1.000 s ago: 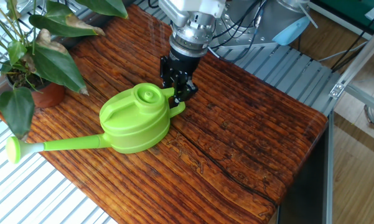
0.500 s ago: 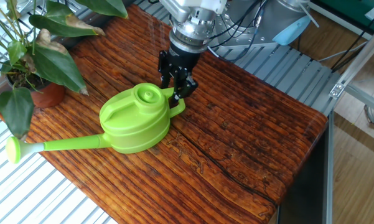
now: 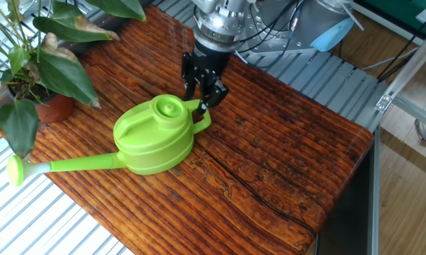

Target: Water the plant

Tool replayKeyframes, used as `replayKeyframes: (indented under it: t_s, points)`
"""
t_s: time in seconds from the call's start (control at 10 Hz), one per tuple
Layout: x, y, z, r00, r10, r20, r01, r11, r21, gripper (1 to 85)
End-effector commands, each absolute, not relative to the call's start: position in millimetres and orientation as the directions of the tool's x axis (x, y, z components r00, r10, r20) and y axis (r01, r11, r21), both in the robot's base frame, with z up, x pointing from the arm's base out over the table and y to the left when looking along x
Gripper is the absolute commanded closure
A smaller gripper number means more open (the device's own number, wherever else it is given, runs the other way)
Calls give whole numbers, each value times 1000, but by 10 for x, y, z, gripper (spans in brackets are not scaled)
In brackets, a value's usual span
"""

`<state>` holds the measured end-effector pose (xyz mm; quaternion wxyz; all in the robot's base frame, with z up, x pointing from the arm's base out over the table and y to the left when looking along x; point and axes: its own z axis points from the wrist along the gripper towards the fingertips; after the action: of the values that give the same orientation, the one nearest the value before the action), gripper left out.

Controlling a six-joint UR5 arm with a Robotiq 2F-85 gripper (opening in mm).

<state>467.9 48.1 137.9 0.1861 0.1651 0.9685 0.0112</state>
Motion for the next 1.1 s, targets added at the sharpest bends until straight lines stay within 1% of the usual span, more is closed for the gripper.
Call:
replayKeyframes:
  t_s: [0.0, 0.3, 0.6, 1.0]
  points:
    - [4637, 421, 1536, -890, 321, -324, 320, 946, 59, 363]
    - [4646, 298, 1685, -904, 295, -310, 300, 953, 34, 373]
    - [4716, 87, 1852, -926, 225, -304, 232, 973, 14, 373]
    - [5003, -5, 2039, -913, 182, -366, 181, 983, 40, 373]
